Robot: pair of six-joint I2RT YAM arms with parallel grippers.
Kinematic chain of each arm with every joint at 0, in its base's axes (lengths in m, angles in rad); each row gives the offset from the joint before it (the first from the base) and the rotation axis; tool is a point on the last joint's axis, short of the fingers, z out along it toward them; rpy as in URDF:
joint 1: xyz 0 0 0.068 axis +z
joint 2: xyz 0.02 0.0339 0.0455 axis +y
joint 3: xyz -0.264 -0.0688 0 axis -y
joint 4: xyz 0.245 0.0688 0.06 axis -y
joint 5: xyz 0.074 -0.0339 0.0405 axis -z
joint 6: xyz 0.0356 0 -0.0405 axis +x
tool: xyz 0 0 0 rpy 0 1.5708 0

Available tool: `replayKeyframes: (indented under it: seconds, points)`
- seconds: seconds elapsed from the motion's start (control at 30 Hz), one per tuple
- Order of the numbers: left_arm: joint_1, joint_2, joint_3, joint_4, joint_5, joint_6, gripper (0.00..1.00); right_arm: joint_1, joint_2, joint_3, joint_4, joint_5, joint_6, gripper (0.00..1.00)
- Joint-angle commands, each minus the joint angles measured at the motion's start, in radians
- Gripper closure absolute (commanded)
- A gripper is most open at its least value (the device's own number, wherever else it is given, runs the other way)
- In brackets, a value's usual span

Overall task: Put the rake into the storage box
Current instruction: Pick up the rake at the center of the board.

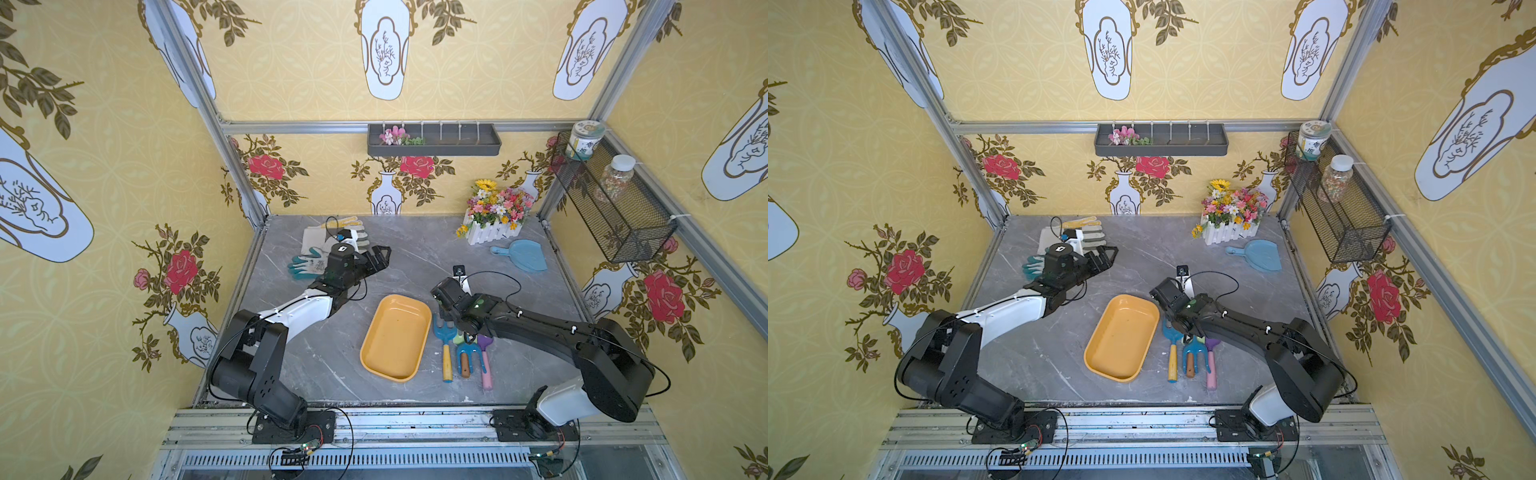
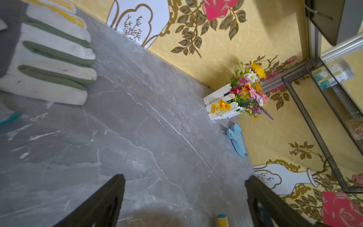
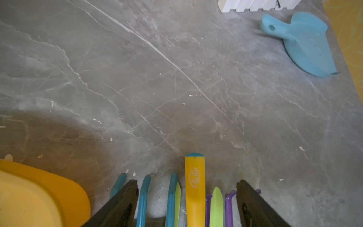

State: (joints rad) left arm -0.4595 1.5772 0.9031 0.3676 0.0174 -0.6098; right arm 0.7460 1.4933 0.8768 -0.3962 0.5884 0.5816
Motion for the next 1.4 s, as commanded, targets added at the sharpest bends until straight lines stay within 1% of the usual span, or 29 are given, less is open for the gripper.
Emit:
replayKeyframes:
  seconds: [0.0,0.07,0.17,0.33,0.47,0.6,0.7,0.87,1.0,1.07,1.23,1.37]
  points:
    - [-0.104,0.036,0.075,-0.126,-0.136,0.143,0.0,0.0,0.018,0.004,-0.008,0.028,0.053,0.26]
    - [-0.158,0.063,0.114,-0.147,-0.194,0.192,0.0,-0.004,0.04,0.013,0.0,0.019,0.042,0.27]
    - [-0.198,0.093,0.151,-0.157,-0.209,0.218,0.0,-0.018,0.077,0.026,0.006,0.012,0.046,0.27]
    - [-0.202,0.082,0.149,-0.157,-0.24,0.221,0.0,-0.106,0.094,0.017,0.03,-0.064,0.096,0.24]
    - [-0.202,0.059,0.136,-0.159,-0.274,0.212,0.0,-0.171,0.075,-0.015,0.069,-0.164,0.087,0.25]
    - [-0.202,0.036,0.11,-0.159,-0.335,0.2,0.0,-0.178,0.074,-0.035,0.093,-0.239,0.037,0.26]
    - [-0.202,0.02,0.089,-0.153,-0.364,0.197,0.0,-0.178,0.094,-0.044,0.084,-0.268,0.03,0.26]
    - [-0.202,0.016,0.081,-0.15,-0.368,0.19,0.0,-0.18,0.119,-0.071,0.102,-0.274,0.05,0.26]
    - [-0.203,0.016,0.08,-0.151,-0.366,0.187,0.0,-0.191,0.161,-0.061,0.129,-0.28,0.06,0.3]
    - [-0.202,0.017,0.081,-0.151,-0.364,0.187,0.0,-0.191,0.183,-0.044,0.131,-0.283,0.052,0.32]
    - [-0.202,0.017,0.081,-0.16,-0.364,0.191,0.0,-0.203,0.212,-0.012,0.139,-0.282,0.024,0.34]
    - [-0.202,0.012,0.079,-0.16,-0.372,0.197,0.0,-0.231,0.222,0.006,0.146,-0.307,0.006,0.44]
